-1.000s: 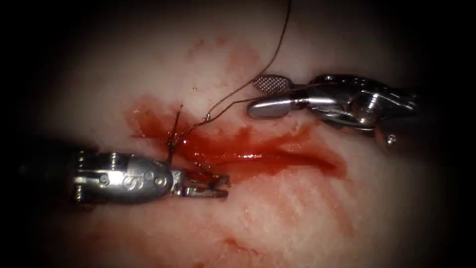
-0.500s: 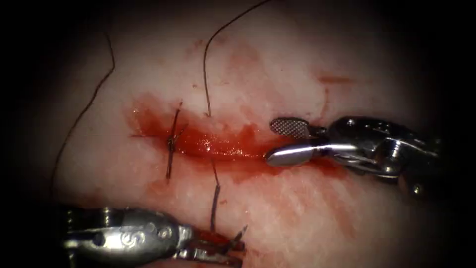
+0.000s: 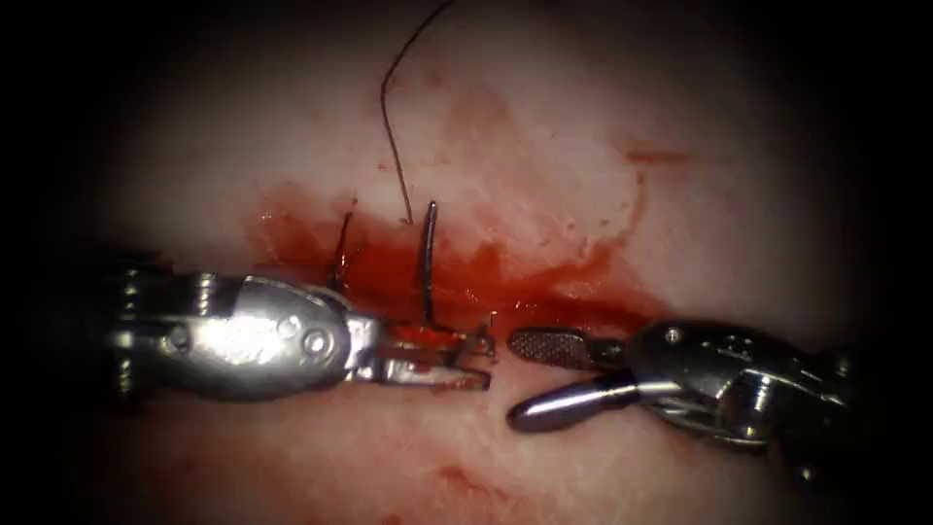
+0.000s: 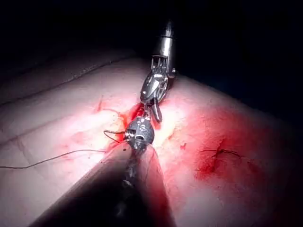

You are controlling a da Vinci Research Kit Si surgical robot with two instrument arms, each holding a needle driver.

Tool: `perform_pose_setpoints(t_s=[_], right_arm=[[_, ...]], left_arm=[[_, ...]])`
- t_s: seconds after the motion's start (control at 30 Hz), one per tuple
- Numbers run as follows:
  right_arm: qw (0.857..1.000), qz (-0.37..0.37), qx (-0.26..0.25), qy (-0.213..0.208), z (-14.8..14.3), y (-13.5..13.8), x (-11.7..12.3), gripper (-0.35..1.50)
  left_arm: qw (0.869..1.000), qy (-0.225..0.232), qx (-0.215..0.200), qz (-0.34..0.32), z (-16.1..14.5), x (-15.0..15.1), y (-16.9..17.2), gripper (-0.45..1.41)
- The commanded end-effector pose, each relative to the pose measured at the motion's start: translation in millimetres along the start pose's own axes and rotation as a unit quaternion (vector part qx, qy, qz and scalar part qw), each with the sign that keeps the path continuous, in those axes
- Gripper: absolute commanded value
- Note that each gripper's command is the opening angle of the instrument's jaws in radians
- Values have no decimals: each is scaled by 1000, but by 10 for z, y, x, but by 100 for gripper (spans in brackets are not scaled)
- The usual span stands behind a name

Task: Wound Closure

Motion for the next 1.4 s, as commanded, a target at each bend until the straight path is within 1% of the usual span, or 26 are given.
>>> perform_pose_setpoints(t_s=[0.03, 0.1, 0.2, 0.27, 0.3, 0.37, 0.4, 0.5, 0.6, 0.67, 0.83, 0.87, 0.93, 0.97, 1.03, 1.2, 1.27, 1.33, 1.4], right_arm=[[1000, 1, 0, 0, 6, 5, -1, 103], [1000, 1, 1, 0, 5, 8, 1, 104], [1000, 3, -4, 4, 4, 8, 5, 106], [1000, 5, -7, 6, 3, 7, 9, 104], [1000, 6, -7, 8, 2, 6, 11, 104], [1000, 6, -7, 12, 2, 6, 11, 94], [1000, 15, -8, 14, 0, 5, 11, 86], [999, 31, -4, 18, -3, 3, 12, 76], [999, 37, -2, 27, -5, 3, 15, 74], [999, 39, 0, 36, -7, 2, 19, 74], [998, 47, 1, 44, -11, 8, 24, 74], [997, 56, 3, 46, -12, 12, 26, 74], [996, 72, 9, 53, -15, 17, 30, 73], [994, 88, 17, 63, -18, 21, 34, 69], [991, 109, 23, 74, -21, 25, 42, 66], [988, 131, 27, 75, -25, 28, 55, 66], [985, 152, 37, 78, -24, 31, 58, 57], [981, 169, 52, 79, -22, 33, 61, 54], [980, 172, 56, 83, -22, 34, 64, 52]], left_arm=[[1000, -3, 6, 2, 4, 0, -3, -45], [1000, -6, 13, 13, -2, 7, -12, -45], [1000, -9, 20, 20, -4, 8, -14, -45], [999, -11, 23, 32, -4, 8, -16, -45], [998, -11, 28, 51, -5, 9, -23, -45], [997, -10, 38, 64, -6, 11, -28, -45], [996, -4, 47, 73, -7, 14, -32, -45], [992, 11, 69, 105, -12, 20, -41, -45], [989, 20, 85, 120, -17, 22, -49, -45], [988, 18, 89, 122, -18, 18, -50, -45], [988, 28, 72, 132, 4, 1, -35, -45], [988, 32, 60, 137, 12, -4, -28, -45], [988, 32, 56, 141, 17, -7, -23, -45], [987, 35, 52, 150, 20, -11, -18, -45], [986, 37, 46, 156, 23, -15, -13, -45], [984, 37, 41, 169, 20, -19, -8, -45], [984, 36, 38, 171, 20, -21, -4, -45], [983, 35, 34, 176, 24, -23, 0, -45], [982, 34, 31, 184, 28, -25, 3, -45]])
